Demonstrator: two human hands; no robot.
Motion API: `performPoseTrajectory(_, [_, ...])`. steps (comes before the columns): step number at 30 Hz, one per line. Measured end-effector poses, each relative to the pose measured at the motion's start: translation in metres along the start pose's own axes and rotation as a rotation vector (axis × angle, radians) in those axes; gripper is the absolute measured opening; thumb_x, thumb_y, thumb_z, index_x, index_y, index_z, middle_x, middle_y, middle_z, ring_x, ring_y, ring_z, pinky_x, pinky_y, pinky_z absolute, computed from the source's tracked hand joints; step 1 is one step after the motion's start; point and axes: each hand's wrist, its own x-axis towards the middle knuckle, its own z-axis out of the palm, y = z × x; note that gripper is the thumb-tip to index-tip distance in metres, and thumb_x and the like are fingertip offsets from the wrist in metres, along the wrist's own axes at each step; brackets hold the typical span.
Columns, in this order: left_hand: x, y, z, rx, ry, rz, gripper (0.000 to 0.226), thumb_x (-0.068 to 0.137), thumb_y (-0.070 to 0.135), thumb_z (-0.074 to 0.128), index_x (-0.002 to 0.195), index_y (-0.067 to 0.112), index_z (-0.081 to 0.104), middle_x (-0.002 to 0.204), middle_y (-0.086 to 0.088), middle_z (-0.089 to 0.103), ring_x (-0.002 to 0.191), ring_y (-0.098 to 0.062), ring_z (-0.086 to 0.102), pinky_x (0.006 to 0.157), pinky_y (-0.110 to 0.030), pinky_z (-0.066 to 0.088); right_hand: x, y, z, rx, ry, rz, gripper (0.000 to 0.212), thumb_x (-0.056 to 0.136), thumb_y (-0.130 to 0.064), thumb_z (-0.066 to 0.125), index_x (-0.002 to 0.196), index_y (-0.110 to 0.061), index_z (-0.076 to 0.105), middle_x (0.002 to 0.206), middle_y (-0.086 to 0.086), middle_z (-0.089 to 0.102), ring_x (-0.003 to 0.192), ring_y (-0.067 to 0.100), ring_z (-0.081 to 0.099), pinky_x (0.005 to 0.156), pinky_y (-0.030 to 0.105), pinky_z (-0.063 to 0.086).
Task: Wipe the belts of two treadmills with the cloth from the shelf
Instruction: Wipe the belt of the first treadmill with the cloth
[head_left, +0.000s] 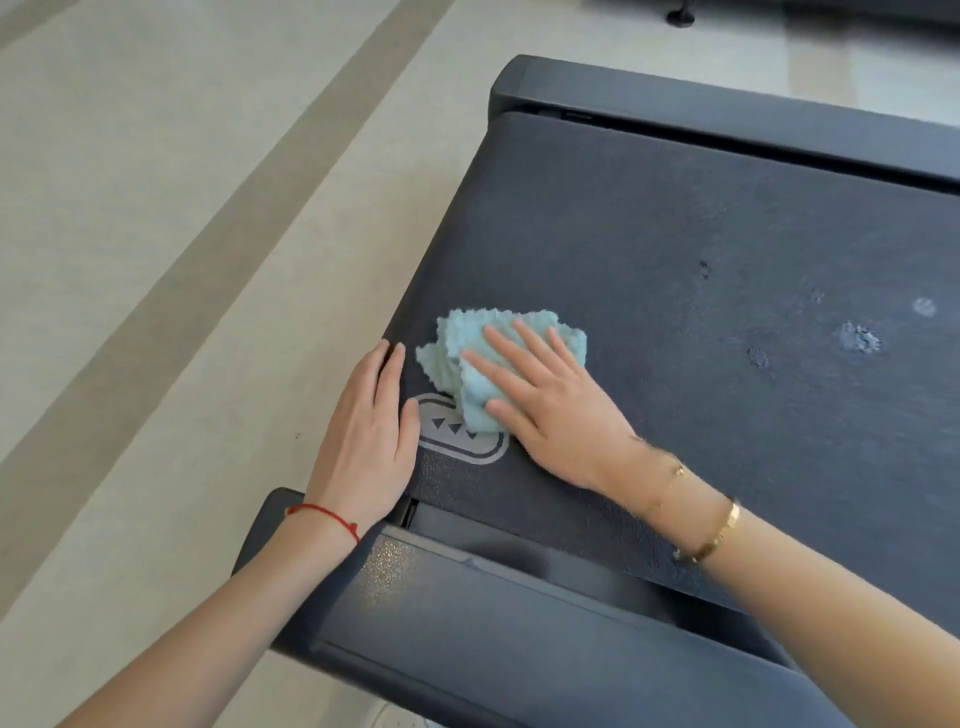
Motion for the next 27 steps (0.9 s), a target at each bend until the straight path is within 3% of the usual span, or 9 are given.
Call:
performPoseTrajectory(2, [0.001, -0.001, 0.001, 0.0, -0.005, 0.011, 0.053, 0.104, 0.021, 0.035, 0.153, 0.005, 0.028, 0.159, -0.011, 0.026, 0.147, -0.021, 0.025, 0.12, -0.031, 0.02, -0.04, -0.018, -0.002, 0.024, -0.043, -0.084, 0.05, 0.106, -0.045, 0.022, 0.155, -0.035, 0.015, 0.164, -0.005, 0.011, 0.152, 0.02, 0.0, 0.123, 0.039, -0.003])
performPoseTrajectory(5, [0.002, -0.001, 0.002, 0.008, -0.005, 0.04, 0.051, 0.104, 0.018, 0.036, 0.152, 0.005, 0.03, 0.159, -0.012, 0.026, 0.146, -0.024, 0.027, 0.12, -0.033, 0.02, -0.049, -0.004, -0.007, 0.011, -0.055, -0.053, 0.05, 0.106, -0.047, 0.021, 0.154, -0.037, 0.015, 0.164, -0.007, 0.009, 0.151, 0.017, 0.001, 0.123, 0.036, -0.001])
performPoseTrajectory(11, [0.004, -0.002, 0.003, 0.015, -0.008, 0.06, 0.05, 0.105, 0.021, 0.035, 0.152, 0.006, 0.032, 0.159, -0.011, 0.026, 0.146, -0.024, 0.026, 0.12, -0.035, 0.021, 0.007, 0.062, -0.012, -0.002, 0.094, 0.407, 0.05, 0.105, -0.041, 0.029, 0.154, -0.031, 0.023, 0.162, 0.003, 0.019, 0.151, 0.028, 0.009, 0.122, 0.041, -0.001])
performPoseTrajectory(16, [0.007, 0.001, 0.003, 0.016, -0.015, 0.074, 0.051, 0.102, 0.017, 0.043, 0.15, 0.004, 0.034, 0.158, -0.013, 0.028, 0.146, -0.025, 0.027, 0.119, -0.033, 0.019, -0.067, -0.004, -0.006, 0.019, 0.042, 0.103, 0.05, 0.105, -0.045, 0.028, 0.154, -0.033, 0.023, 0.163, -0.002, 0.017, 0.152, 0.021, 0.004, 0.123, 0.041, 0.001])
performPoseTrajectory(20, [0.017, 0.005, 0.006, 0.028, -0.029, 0.112, 0.052, 0.102, 0.019, 0.043, 0.15, 0.003, 0.034, 0.159, -0.013, 0.026, 0.148, -0.027, 0.023, 0.121, -0.037, 0.019, -0.102, 0.005, -0.018, 0.047, -0.032, 0.056, 0.05, 0.105, -0.048, 0.026, 0.154, -0.039, 0.018, 0.163, -0.008, 0.009, 0.151, 0.016, 0.002, 0.123, 0.036, 0.001])
performPoseTrajectory(22, [0.027, 0.011, 0.01, 0.055, -0.036, 0.134, 0.05, 0.103, 0.022, 0.039, 0.15, 0.003, 0.035, 0.158, -0.014, 0.028, 0.149, -0.03, 0.021, 0.122, -0.043, 0.019, -0.086, 0.039, -0.02, 0.02, 0.009, 0.151, 0.051, 0.104, -0.049, 0.025, 0.153, -0.039, 0.019, 0.163, -0.008, 0.011, 0.151, 0.017, 0.005, 0.123, 0.035, 0.0])
performPoseTrajectory(25, [0.044, 0.023, 0.018, 0.087, -0.062, 0.166, 0.056, 0.099, 0.028, 0.035, 0.148, 0.002, 0.038, 0.156, -0.017, 0.031, 0.147, -0.035, 0.023, 0.121, -0.053, 0.02, -0.043, 0.1, -0.028, 0.016, 0.097, 0.495, 0.05, 0.104, -0.045, 0.028, 0.153, -0.036, 0.021, 0.163, -0.001, 0.014, 0.151, 0.023, 0.006, 0.123, 0.036, -0.001])
performPoseTrajectory(27, [0.054, 0.031, 0.022, 0.102, -0.081, 0.189, 0.057, 0.098, 0.029, 0.034, 0.148, 0.002, 0.038, 0.156, -0.018, 0.032, 0.147, -0.036, 0.023, 0.121, -0.053, 0.017, -0.028, 0.106, -0.027, 0.007, 0.12, 0.61, 0.051, 0.104, -0.042, 0.029, 0.154, -0.033, 0.022, 0.163, 0.002, 0.015, 0.151, 0.027, 0.007, 0.122, 0.038, -0.002])
